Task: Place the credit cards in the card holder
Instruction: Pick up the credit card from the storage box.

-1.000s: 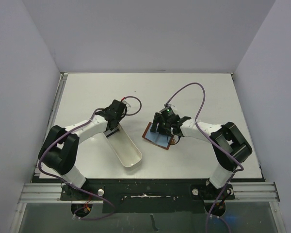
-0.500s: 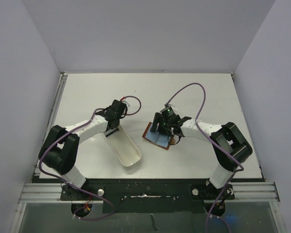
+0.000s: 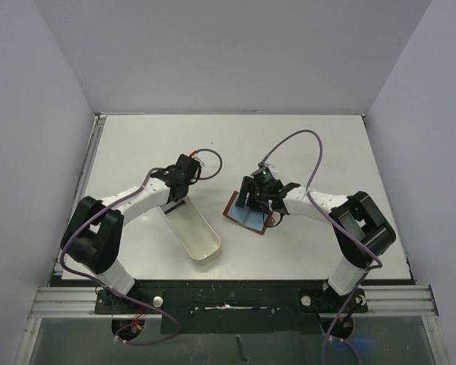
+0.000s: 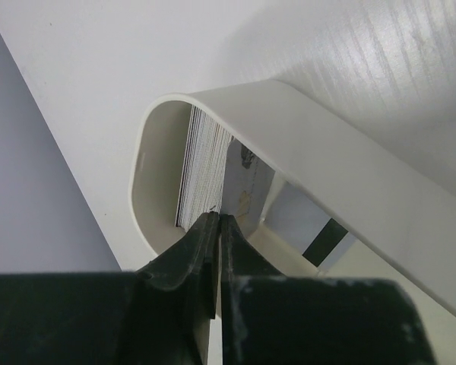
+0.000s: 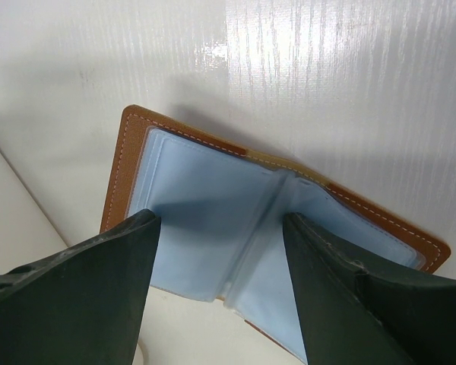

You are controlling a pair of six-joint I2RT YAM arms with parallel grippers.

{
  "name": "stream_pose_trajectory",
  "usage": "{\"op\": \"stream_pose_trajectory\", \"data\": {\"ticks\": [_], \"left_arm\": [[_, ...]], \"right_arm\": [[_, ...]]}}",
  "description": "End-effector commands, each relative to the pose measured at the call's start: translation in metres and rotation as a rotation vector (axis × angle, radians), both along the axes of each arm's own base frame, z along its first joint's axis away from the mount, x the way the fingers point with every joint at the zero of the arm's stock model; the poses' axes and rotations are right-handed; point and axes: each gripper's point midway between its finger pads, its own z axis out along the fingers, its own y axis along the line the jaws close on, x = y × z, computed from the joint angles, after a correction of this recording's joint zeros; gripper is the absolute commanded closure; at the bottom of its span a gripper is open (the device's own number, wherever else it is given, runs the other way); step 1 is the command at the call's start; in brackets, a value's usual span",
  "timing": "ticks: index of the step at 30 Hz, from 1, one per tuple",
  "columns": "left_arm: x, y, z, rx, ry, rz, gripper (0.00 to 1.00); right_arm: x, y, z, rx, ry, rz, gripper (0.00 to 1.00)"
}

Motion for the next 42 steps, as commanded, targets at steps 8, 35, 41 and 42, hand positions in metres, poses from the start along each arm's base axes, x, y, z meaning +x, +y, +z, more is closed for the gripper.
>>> {"op": "stream_pose_trajectory", "data": {"ticks": [8,35,41,42], "left_arm": [[-0.005,-0.024,0.05,-0.212,-0.045,0.039,1.0],[-0.044,-0.159,0.149,-1.139,0.064,-0.113,1.0],[-0.048,-0.19,0.15,-1.298,0.15,-0.171,1.0],[-0.048,-0.195,0.15,-1.322,0.165,-0.175,1.0]], "right_arm": [[-0.011,-0.004,0.008,-0.015,-0.009,0.076,0.33],[-0.018,-0.007,0.036,0.078,-0.098,0.211,0.4],[-0.02,-0.015,0.041,0.079,-0.11,0.191,0.45],[-0.02,-0.017,0.041,0.077,-0.111,0.186,0.46]]}}
